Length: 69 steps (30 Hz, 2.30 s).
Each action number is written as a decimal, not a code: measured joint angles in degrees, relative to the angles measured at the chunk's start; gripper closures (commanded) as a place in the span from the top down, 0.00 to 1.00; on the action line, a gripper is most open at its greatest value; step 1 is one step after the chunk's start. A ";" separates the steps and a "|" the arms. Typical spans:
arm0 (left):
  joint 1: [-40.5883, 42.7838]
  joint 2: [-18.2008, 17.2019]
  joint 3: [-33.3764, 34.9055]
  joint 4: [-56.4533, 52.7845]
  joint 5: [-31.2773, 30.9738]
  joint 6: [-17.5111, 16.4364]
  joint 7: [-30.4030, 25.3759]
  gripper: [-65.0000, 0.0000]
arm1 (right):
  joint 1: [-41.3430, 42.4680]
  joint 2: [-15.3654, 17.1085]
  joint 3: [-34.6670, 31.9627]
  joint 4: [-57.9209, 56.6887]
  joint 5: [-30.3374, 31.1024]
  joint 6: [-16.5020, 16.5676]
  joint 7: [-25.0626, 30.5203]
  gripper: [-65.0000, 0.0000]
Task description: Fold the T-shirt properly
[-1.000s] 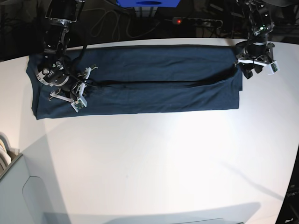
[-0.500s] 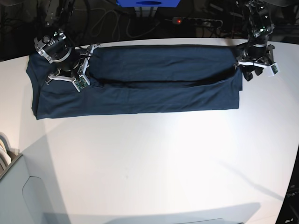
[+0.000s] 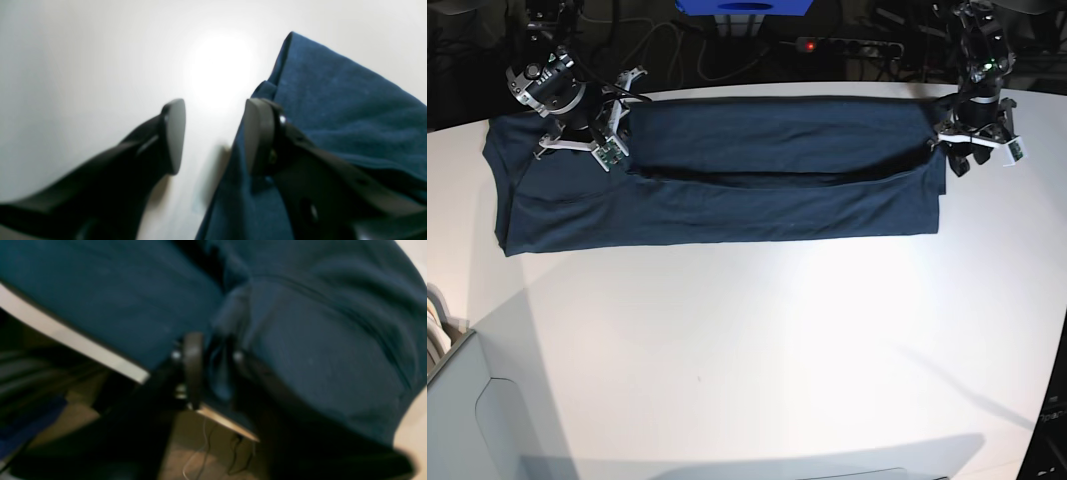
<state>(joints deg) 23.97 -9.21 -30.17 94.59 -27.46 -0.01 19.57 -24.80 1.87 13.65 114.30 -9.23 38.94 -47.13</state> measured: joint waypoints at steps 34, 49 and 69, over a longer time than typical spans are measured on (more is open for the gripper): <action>0.63 2.91 -1.90 3.30 0.00 0.20 0.04 0.43 | 7.32 -0.13 14.51 -11.89 0.33 0.00 4.09 0.41; 0.46 3.65 -1.88 3.23 0.00 0.15 0.20 0.43 | 14.91 0.50 26.86 -14.03 -0.07 0.00 3.50 0.48; -0.79 3.65 -1.88 2.99 0.07 0.17 0.17 0.43 | 17.57 -0.13 29.05 -18.84 0.07 0.00 3.39 0.70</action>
<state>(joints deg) 23.18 -5.56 -32.05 97.58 -27.40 0.16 19.75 -7.22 1.74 42.70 95.46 -9.17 38.94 -43.75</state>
